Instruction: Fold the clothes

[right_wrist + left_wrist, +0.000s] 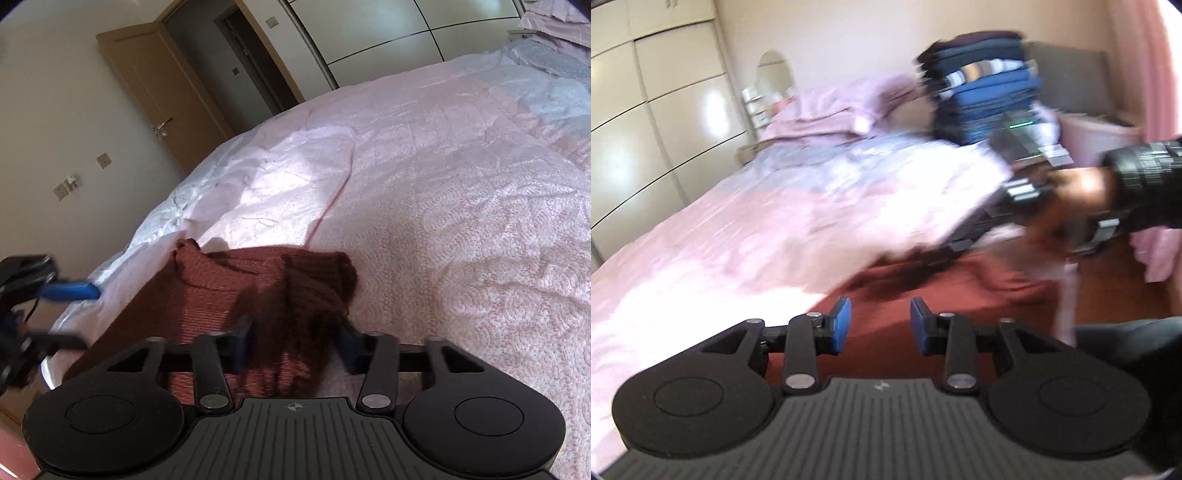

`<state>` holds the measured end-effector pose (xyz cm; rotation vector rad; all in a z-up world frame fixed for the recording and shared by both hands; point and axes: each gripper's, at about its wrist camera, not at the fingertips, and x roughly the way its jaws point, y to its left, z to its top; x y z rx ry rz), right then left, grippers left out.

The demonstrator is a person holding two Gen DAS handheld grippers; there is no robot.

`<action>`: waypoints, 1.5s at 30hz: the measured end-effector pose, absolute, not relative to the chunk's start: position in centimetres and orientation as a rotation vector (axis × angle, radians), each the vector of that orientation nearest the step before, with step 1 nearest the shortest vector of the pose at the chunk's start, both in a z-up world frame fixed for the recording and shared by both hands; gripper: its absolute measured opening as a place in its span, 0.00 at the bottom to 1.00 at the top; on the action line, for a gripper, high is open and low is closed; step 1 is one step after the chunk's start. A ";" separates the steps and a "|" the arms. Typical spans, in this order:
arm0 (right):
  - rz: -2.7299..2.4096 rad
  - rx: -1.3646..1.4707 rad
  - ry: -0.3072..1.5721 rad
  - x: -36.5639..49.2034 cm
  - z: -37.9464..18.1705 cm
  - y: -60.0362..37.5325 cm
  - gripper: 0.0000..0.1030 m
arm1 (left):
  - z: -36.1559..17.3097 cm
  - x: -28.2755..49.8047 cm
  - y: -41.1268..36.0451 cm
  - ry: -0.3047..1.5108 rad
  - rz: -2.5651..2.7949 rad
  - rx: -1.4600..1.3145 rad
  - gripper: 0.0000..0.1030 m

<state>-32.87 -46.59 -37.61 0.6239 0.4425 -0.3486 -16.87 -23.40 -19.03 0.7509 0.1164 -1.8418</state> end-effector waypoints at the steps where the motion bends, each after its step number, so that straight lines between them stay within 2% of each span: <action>1: -0.357 0.609 0.443 -32.8 -37.4 -46.3 0.25 | -19.0 -16.0 -24.8 0.135 -1.858 0.766 0.30; 3: -0.372 0.572 0.448 -32.5 -37.1 -45.6 0.21 | -19.3 -14.5 -27.9 0.191 -1.918 0.811 0.31; 4: -0.376 0.552 0.451 -32.3 -36.8 -45.4 0.20 | -19.6 -14.1 -29.4 0.223 -1.958 0.844 0.38; 5: -0.377 0.533 0.455 -32.1 -36.6 -45.1 0.19 | -20.1 -13.9 -30.9 0.252 -1.994 0.888 0.50; 10: -0.405 0.372 0.532 -30.7 -35.1 -43.3 0.18 | -22.5 -13.1 -35.0 0.274 -2.062 1.068 0.62; 14: -0.456 0.365 0.521 -31.2 -34.9 -41.9 0.18 | -23.0 -11.8 -36.7 0.398 -2.111 1.084 0.64; 16: -0.433 0.300 0.497 -31.2 -34.3 -40.3 0.16 | -23.4 -11.5 -37.5 0.495 -2.137 1.114 0.63; 18: -0.415 0.259 0.488 -31.0 -33.9 -39.2 0.15 | -23.3 -11.2 -37.4 0.537 -2.156 1.116 0.51; 19: -0.418 0.245 0.492 -30.9 -33.8 -38.9 0.15 | -23.2 -11.1 -37.1 0.536 -2.163 1.106 0.34; 20: -0.419 0.252 0.491 -30.9 -33.7 -38.9 0.15 | -22.9 -11.0 -36.7 0.515 -2.157 1.097 0.11; 21: -0.425 0.265 0.486 -31.0 -33.8 -39.1 0.14 | -22.5 -10.7 -36.1 0.484 -2.143 1.087 0.08; 24: -0.397 0.277 0.448 -30.8 -33.2 -39.1 0.13 | -20.4 -8.9 -33.7 0.442 -2.142 0.977 0.06; 28: -0.312 0.237 0.367 -30.3 -30.9 -38.4 0.13 | -20.4 -8.4 -34.3 0.462 -2.124 0.935 0.00; 30: -0.304 0.254 0.354 -29.4 -30.7 -39.5 0.13 | -20.5 -8.3 -34.8 0.474 -2.116 0.918 0.00; 36: -0.419 0.490 0.435 -29.5 -37.6 -46.6 0.13 | -20.8 -7.8 -36.2 0.509 -2.088 0.869 0.00; 39: -0.411 0.579 0.422 -30.9 -39.6 -48.2 0.13 | -21.0 -7.6 -36.9 0.527 -2.074 0.844 0.04; 41: -0.397 0.584 0.419 -31.0 -39.5 -48.4 0.13 | -22.0 -8.6 -37.7 0.540 -2.087 0.888 0.19; 43: -0.386 0.580 0.423 -31.0 -39.3 -48.6 0.13 | -23.2 -9.6 -38.5 0.557 -2.095 0.949 0.27; 45: -0.382 0.546 0.437 -30.5 -38.9 -48.6 0.13 | -23.9 -10.1 -38.7 0.562 -2.088 0.995 0.27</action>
